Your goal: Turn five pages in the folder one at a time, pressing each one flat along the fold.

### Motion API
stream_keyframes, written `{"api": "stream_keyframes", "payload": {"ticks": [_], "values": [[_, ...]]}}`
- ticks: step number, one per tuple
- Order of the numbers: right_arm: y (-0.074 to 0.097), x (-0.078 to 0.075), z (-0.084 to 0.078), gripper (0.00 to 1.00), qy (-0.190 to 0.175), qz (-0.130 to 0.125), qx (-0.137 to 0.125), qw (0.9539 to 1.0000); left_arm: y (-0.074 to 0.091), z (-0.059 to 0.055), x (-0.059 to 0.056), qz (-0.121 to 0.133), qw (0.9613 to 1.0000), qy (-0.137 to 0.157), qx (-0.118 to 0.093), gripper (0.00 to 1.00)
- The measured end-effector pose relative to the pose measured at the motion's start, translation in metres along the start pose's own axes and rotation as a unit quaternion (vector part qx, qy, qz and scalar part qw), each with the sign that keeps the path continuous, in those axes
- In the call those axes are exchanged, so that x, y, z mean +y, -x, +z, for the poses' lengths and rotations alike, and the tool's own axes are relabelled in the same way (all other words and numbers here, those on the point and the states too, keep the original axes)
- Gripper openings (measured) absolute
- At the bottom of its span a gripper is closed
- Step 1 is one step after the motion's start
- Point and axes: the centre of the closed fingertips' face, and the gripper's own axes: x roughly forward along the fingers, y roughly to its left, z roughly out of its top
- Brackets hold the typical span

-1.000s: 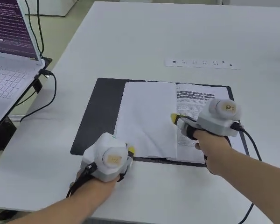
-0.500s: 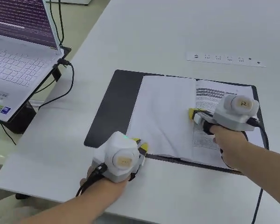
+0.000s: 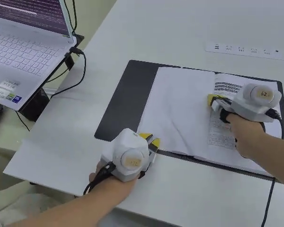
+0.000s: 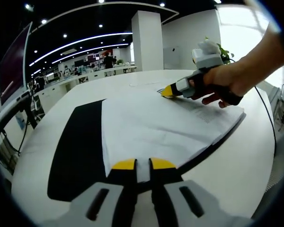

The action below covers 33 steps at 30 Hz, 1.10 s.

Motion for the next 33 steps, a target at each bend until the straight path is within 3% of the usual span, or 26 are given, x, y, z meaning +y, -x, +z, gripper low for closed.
{"api": "stream_keyframes", "payload": {"ticks": [15,20,24,33], "values": [[-0.026,-0.012,0.020,0.00,0.009,-0.009,-0.014,0.9998,0.002,0.002,-0.001,0.005,0.9999,-0.006,-0.013,0.08],[-0.043,-0.024,0.025,0.00,0.027,-0.014,-0.009,0.9995,0.002,0.002,-0.001,0.007,0.9998,-0.004,-0.019,0.08],[-0.047,-0.023,0.030,0.00,0.034,-0.018,-0.010,0.9992,0.001,0.001,-0.001,0.007,0.9997,-0.003,-0.022,0.08],[-0.081,-0.043,0.037,0.00,0.055,-0.031,-0.017,0.9979,0.000,0.001,-0.001,0.007,0.9996,0.002,-0.028,0.08]]}}
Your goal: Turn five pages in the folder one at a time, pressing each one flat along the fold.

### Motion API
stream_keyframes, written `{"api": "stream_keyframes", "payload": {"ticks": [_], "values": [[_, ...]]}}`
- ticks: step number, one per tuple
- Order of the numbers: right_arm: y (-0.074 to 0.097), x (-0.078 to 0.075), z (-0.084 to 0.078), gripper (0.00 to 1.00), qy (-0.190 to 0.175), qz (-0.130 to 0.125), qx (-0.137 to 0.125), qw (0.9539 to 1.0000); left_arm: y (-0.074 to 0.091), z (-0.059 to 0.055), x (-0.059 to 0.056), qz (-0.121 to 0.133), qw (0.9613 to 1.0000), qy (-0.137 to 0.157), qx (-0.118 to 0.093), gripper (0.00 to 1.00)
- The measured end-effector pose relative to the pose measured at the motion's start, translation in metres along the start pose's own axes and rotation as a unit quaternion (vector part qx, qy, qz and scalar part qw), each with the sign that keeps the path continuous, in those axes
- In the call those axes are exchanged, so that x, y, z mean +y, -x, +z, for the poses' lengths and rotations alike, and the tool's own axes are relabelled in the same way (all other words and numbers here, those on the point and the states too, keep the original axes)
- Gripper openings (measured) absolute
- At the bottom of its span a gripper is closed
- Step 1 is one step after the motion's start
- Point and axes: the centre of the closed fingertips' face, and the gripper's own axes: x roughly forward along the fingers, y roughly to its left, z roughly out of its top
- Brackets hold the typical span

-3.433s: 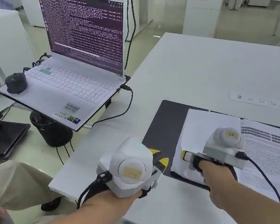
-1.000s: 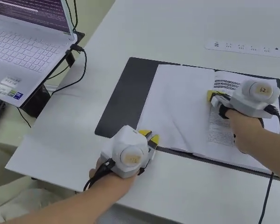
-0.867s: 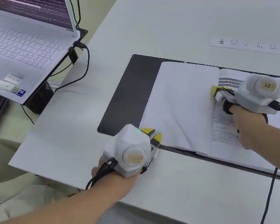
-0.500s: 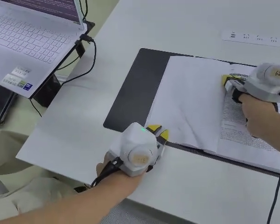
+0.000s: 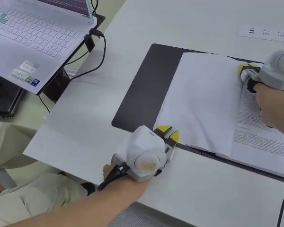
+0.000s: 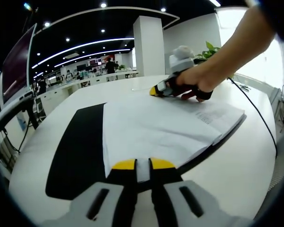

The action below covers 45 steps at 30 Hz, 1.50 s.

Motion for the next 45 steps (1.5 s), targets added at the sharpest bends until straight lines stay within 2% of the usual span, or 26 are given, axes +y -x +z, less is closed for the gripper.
{"api": "stream_keyframes", "payload": {"ticks": [7,13,24,35,45], "values": [[-0.011,-0.008,0.002,0.00,0.002,-0.011,-0.004,0.9999,0.000,0.000,0.000,0.001,1.0000,0.002,-0.001,0.08],[-0.005,-0.006,0.001,0.00,-0.003,-0.010,-0.002,0.9999,-0.001,-0.001,0.000,0.001,1.0000,0.004,-0.001,0.08],[0.022,0.009,-0.013,0.00,-0.021,0.013,-0.001,0.9997,0.000,0.000,0.000,0.002,1.0000,0.007,-0.003,0.08],[0.035,0.014,-0.022,0.00,-0.031,0.026,0.005,0.9992,0.000,-0.001,0.000,0.001,1.0000,0.009,-0.003,0.08],[0.075,0.036,-0.030,0.00,-0.038,0.029,0.002,0.9989,0.000,-0.001,0.001,-0.001,0.9999,0.014,0.000,0.08]]}}
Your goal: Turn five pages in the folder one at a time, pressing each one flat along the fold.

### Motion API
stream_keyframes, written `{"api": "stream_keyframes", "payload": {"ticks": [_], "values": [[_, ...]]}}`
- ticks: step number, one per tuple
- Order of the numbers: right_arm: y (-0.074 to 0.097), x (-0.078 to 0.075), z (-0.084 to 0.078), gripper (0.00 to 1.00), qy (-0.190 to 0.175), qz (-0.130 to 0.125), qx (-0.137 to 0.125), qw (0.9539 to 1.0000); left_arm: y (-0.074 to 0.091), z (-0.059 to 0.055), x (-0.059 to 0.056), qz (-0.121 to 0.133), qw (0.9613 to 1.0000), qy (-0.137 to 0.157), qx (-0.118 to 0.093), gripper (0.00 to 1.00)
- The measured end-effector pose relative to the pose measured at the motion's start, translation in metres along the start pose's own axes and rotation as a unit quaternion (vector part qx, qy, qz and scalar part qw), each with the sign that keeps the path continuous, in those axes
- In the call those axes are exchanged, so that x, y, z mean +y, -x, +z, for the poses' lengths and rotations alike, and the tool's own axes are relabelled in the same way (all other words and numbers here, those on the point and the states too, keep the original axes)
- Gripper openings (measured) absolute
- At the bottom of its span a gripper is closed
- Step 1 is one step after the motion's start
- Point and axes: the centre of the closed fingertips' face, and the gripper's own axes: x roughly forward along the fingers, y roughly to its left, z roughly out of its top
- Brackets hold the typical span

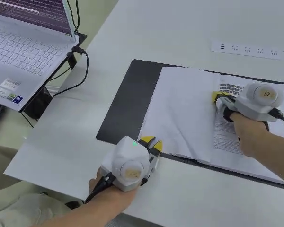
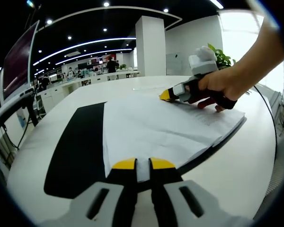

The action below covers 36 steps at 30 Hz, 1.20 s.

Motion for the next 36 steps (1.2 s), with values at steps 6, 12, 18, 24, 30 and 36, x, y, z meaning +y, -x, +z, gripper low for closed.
{"api": "stream_keyframes", "payload": {"ticks": [6,12,18,24,30,36], "values": [[0.019,0.010,-0.006,0.00,-0.007,0.001,-0.004,1.0000,0.001,0.000,0.000,0.000,1.0000,0.001,0.000,0.08],[0.036,0.019,-0.016,0.00,-0.019,0.001,-0.006,0.9998,0.001,0.000,0.001,0.000,1.0000,0.005,-0.003,0.08],[0.052,0.025,-0.025,0.00,-0.022,0.005,-0.001,0.9998,0.001,0.000,0.001,0.002,0.9999,0.011,-0.004,0.08],[0.063,0.027,-0.037,0.00,-0.021,0.010,0.005,0.9997,0.002,0.000,0.001,0.002,0.9999,0.013,-0.003,0.08],[0.072,0.034,-0.048,0.00,-0.021,0.011,0.010,0.9997,0.002,0.000,0.001,0.003,0.9999,0.016,0.000,0.08],[0.084,0.042,-0.060,0.00,-0.016,0.017,0.018,0.9996,0.002,0.000,0.001,0.003,0.9998,0.018,0.000,0.08]]}}
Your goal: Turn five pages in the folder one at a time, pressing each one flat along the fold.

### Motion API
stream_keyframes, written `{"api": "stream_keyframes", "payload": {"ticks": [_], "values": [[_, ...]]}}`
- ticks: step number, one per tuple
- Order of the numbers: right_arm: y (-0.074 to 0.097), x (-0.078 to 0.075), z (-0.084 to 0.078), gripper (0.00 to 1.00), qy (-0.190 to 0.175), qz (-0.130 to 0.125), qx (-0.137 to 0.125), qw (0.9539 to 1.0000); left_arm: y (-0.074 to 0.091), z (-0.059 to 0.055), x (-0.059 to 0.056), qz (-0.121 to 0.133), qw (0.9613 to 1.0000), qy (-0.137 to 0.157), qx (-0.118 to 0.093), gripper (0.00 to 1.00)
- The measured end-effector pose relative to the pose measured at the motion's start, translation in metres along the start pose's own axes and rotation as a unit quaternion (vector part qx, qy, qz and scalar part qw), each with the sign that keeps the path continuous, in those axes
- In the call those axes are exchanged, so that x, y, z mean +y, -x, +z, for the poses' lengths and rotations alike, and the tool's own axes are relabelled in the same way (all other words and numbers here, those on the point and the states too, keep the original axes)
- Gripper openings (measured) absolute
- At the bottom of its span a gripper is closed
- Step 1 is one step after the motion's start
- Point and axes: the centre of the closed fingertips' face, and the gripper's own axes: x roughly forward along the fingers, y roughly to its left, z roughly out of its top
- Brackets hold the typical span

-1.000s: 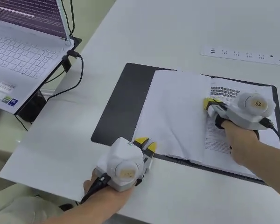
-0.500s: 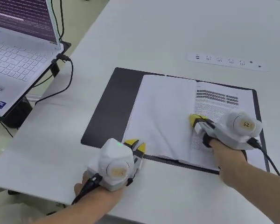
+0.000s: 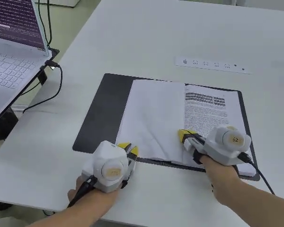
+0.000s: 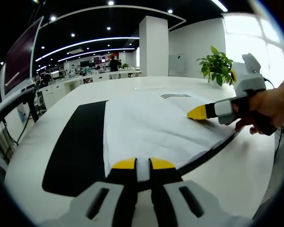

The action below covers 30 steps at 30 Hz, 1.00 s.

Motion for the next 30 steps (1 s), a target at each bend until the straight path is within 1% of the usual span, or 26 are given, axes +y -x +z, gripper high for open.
{"api": "stream_keyframes", "payload": {"ticks": [12,18,27,28,29,30], "values": [[0.024,0.015,-0.021,0.00,0.004,0.011,0.013,0.9998,0.002,0.001,-0.001,0.000,1.0000,0.001,0.004,0.08],[0.041,0.023,-0.035,0.00,-0.003,0.017,0.019,0.9997,0.002,0.001,0.000,-0.001,1.0000,0.002,0.004,0.07],[0.058,0.032,-0.047,0.00,-0.023,0.018,0.029,0.9991,0.002,0.002,0.002,0.001,1.0000,0.002,0.009,0.04],[0.061,0.034,-0.050,0.00,-0.031,0.020,0.034,0.9988,0.003,0.002,0.002,0.001,1.0000,0.002,0.009,0.04],[0.064,0.037,-0.055,0.00,-0.038,0.024,0.046,0.9979,0.003,0.002,0.002,0.002,1.0000,0.001,0.010,0.04],[0.065,0.039,-0.057,0.00,-0.039,0.025,0.052,0.9976,0.003,0.002,0.002,0.002,1.0000,0.001,0.010,0.04]]}}
